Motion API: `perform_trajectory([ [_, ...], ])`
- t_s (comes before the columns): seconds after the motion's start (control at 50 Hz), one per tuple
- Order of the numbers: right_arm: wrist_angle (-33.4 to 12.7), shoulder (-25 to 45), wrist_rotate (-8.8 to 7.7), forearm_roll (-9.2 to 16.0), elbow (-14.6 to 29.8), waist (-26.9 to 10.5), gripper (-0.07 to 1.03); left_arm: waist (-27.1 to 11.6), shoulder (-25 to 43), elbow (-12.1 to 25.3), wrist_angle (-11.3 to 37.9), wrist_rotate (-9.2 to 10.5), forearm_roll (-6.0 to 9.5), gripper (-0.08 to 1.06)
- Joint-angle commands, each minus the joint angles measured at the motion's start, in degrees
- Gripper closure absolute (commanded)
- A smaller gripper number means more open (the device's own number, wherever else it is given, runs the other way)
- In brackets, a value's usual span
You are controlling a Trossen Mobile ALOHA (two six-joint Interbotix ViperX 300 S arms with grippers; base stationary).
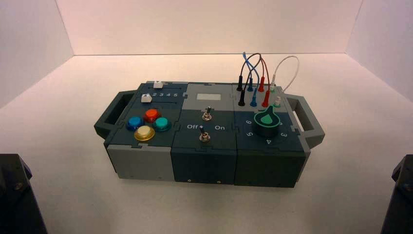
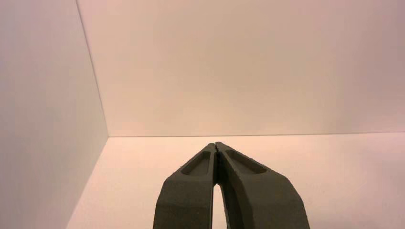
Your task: Pull the white wire.
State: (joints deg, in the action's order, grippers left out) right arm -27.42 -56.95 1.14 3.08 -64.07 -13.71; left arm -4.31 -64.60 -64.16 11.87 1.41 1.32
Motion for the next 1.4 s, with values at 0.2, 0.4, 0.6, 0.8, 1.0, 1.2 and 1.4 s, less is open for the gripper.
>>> perform_trajectory([
  [0.2, 0.26, 0.44, 0.18, 0.18, 1.76, 0.18, 0.99, 0.26, 0.35, 1.05, -0.26, 0.09, 0.26, 1.01],
  [0.4, -0.70, 0.53, 0.18, 0.18, 1.85, 0.26, 0.99, -0.18, 0.97, 1.14, 0.88, 0.18, 0.62, 1.01],
  [0.6, -5.19, 1.58, 0.18, 0.53, 3.52, 0.18, 0.99, -3.60, 4.13, 2.20, 4.48, 0.00, 0.79, 1.01],
  [0.8, -13.27, 2.72, 0.18, 2.55, 7.21, 0.18, 0.99, -9.49, 9.14, 3.52, 9.40, -0.09, 0.88, 1.01],
  [1.0, -18.28, 3.60, 0.18, 6.86, 9.49, 0.18, 0.99, -17.58, 14.77, 4.83, 13.71, -0.26, 0.79, 1.01],
  [1.2, -23.38, 5.27, 0.09, 8.26, 9.58, 0.18, 0.99, -23.91, 17.84, 5.71, 17.23, -0.62, 0.88, 1.01],
  [1.4, -28.12, 6.68, -0.18, 12.39, 10.55, -0.35, 0.99, -29.44, 19.42, 6.59, 18.98, -0.62, 0.79, 1.01],
])
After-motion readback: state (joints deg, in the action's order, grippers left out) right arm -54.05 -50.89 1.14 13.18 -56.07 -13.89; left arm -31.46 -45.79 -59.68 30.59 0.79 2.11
